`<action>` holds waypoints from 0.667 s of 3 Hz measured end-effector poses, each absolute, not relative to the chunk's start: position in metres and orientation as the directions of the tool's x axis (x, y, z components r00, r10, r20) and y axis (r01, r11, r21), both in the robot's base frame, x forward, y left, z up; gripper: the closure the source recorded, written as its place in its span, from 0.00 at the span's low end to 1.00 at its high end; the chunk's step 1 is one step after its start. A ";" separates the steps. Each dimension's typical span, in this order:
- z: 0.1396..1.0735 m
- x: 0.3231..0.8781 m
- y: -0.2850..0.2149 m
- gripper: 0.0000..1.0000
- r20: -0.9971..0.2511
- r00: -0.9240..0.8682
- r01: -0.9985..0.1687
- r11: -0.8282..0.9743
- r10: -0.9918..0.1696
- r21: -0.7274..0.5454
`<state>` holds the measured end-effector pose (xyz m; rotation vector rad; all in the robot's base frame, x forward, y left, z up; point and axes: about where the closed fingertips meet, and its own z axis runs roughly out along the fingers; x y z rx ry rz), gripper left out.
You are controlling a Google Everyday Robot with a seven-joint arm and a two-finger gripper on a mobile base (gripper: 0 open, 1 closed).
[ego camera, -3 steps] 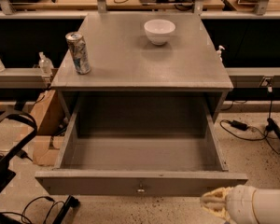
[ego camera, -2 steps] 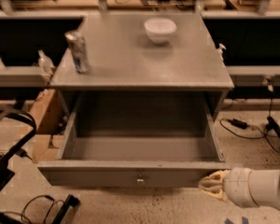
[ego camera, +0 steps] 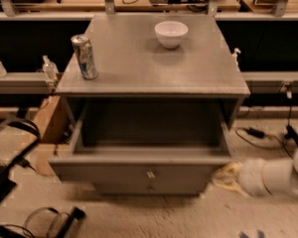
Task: Close top drawer
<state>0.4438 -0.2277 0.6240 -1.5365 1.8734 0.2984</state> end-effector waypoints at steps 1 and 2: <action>0.624 0.441 -0.228 1.00 -0.630 -0.066 -0.931 0.275 -0.774 -0.240; 0.629 0.480 -0.239 1.00 -0.619 -0.060 -0.930 0.270 -0.783 -0.251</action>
Offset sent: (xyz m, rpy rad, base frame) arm 0.1568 -0.0471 0.0235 -0.0601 -0.0340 -0.0030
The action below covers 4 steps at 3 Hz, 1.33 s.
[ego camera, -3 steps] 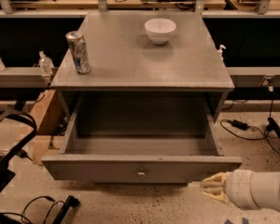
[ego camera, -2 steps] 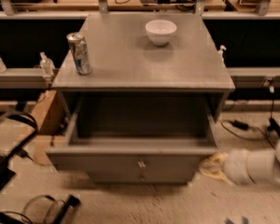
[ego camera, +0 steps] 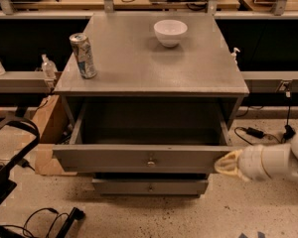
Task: Close top drawer
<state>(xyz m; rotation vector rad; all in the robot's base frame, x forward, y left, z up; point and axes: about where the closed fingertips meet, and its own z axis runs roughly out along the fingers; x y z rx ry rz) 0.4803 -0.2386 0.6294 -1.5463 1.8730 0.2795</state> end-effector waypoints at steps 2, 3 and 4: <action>0.638 0.554 -0.255 1.00 -0.590 -0.058 -0.931 0.257 -0.805 -0.259; 0.639 0.560 -0.257 1.00 -0.585 -0.060 -0.932 0.256 -0.808 -0.257; 0.639 0.605 -0.263 1.00 -0.570 -0.075 -0.936 0.256 -0.818 -0.244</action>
Offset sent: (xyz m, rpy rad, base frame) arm 0.1499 -0.0373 0.0207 -0.0775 0.0007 -0.0023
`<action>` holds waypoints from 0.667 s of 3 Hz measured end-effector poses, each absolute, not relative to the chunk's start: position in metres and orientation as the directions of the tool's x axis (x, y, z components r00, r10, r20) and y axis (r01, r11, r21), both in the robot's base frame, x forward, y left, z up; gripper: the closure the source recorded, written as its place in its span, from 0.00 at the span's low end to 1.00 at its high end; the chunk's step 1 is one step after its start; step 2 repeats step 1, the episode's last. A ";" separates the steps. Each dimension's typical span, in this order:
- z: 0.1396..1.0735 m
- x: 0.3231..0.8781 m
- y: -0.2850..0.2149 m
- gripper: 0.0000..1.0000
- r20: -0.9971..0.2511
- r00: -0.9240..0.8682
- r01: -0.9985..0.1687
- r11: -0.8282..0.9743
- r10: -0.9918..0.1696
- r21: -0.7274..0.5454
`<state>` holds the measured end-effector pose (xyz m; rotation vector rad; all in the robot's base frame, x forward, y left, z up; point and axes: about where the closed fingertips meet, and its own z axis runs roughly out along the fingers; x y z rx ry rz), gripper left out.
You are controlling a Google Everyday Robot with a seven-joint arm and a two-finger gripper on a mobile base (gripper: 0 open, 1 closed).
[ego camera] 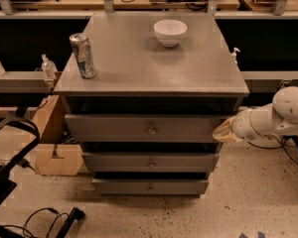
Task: Close top drawer
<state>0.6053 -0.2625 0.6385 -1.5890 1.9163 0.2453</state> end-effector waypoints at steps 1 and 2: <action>0.639 0.605 -0.263 1.00 -0.570 -0.075 -0.936 0.256 -0.818 -0.244; 0.639 0.605 -0.263 1.00 -0.570 -0.075 -0.936 0.256 -0.818 -0.244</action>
Offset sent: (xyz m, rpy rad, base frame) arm 0.0000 0.0000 0.0000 0.0000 0.0000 0.0000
